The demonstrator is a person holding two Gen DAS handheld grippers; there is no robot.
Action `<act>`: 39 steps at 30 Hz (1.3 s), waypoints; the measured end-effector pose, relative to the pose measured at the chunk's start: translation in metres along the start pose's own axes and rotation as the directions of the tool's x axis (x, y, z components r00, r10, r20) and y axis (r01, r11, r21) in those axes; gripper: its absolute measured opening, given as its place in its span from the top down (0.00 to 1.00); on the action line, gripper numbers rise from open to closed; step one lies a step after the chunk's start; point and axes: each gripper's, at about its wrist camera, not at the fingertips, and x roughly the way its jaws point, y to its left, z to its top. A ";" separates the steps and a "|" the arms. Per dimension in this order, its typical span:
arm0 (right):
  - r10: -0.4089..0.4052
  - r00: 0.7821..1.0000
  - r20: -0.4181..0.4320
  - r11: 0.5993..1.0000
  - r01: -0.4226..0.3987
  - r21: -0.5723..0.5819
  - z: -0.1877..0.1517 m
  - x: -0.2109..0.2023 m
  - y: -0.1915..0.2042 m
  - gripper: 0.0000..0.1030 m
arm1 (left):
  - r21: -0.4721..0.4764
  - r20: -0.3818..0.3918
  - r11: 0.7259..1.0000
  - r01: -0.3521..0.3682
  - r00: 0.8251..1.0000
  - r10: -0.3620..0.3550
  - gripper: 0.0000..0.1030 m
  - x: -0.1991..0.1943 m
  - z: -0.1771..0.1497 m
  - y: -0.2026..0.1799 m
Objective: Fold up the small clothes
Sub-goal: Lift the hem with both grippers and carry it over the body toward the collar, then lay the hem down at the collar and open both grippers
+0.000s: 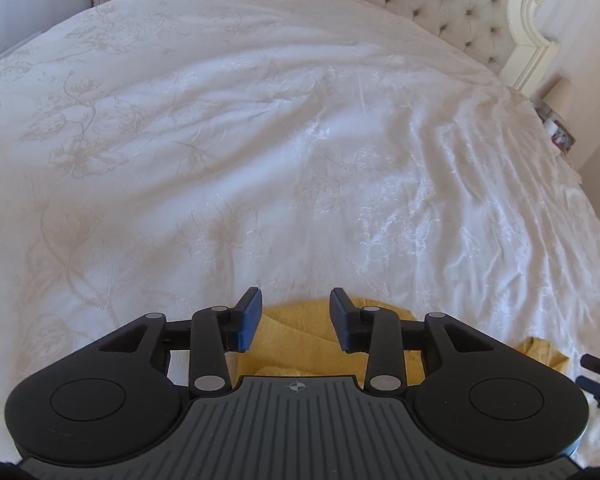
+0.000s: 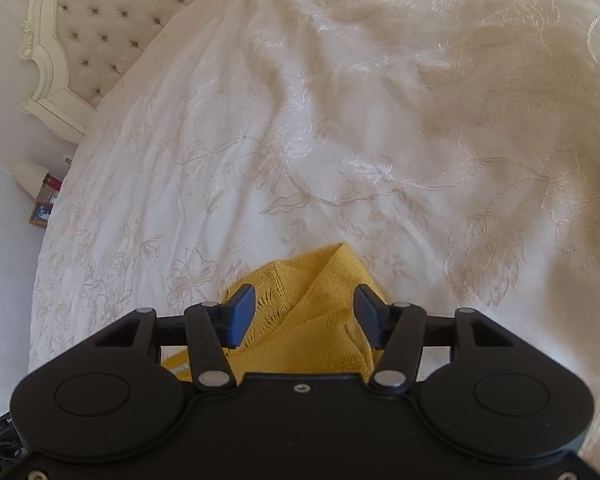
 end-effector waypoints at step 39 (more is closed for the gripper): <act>-0.109 0.994 -0.021 0.903 0.090 -0.419 -0.038 0.025 0.065 0.40 | 0.178 -0.098 0.983 0.045 0.995 -0.027 0.60 0.011 -0.032 -0.050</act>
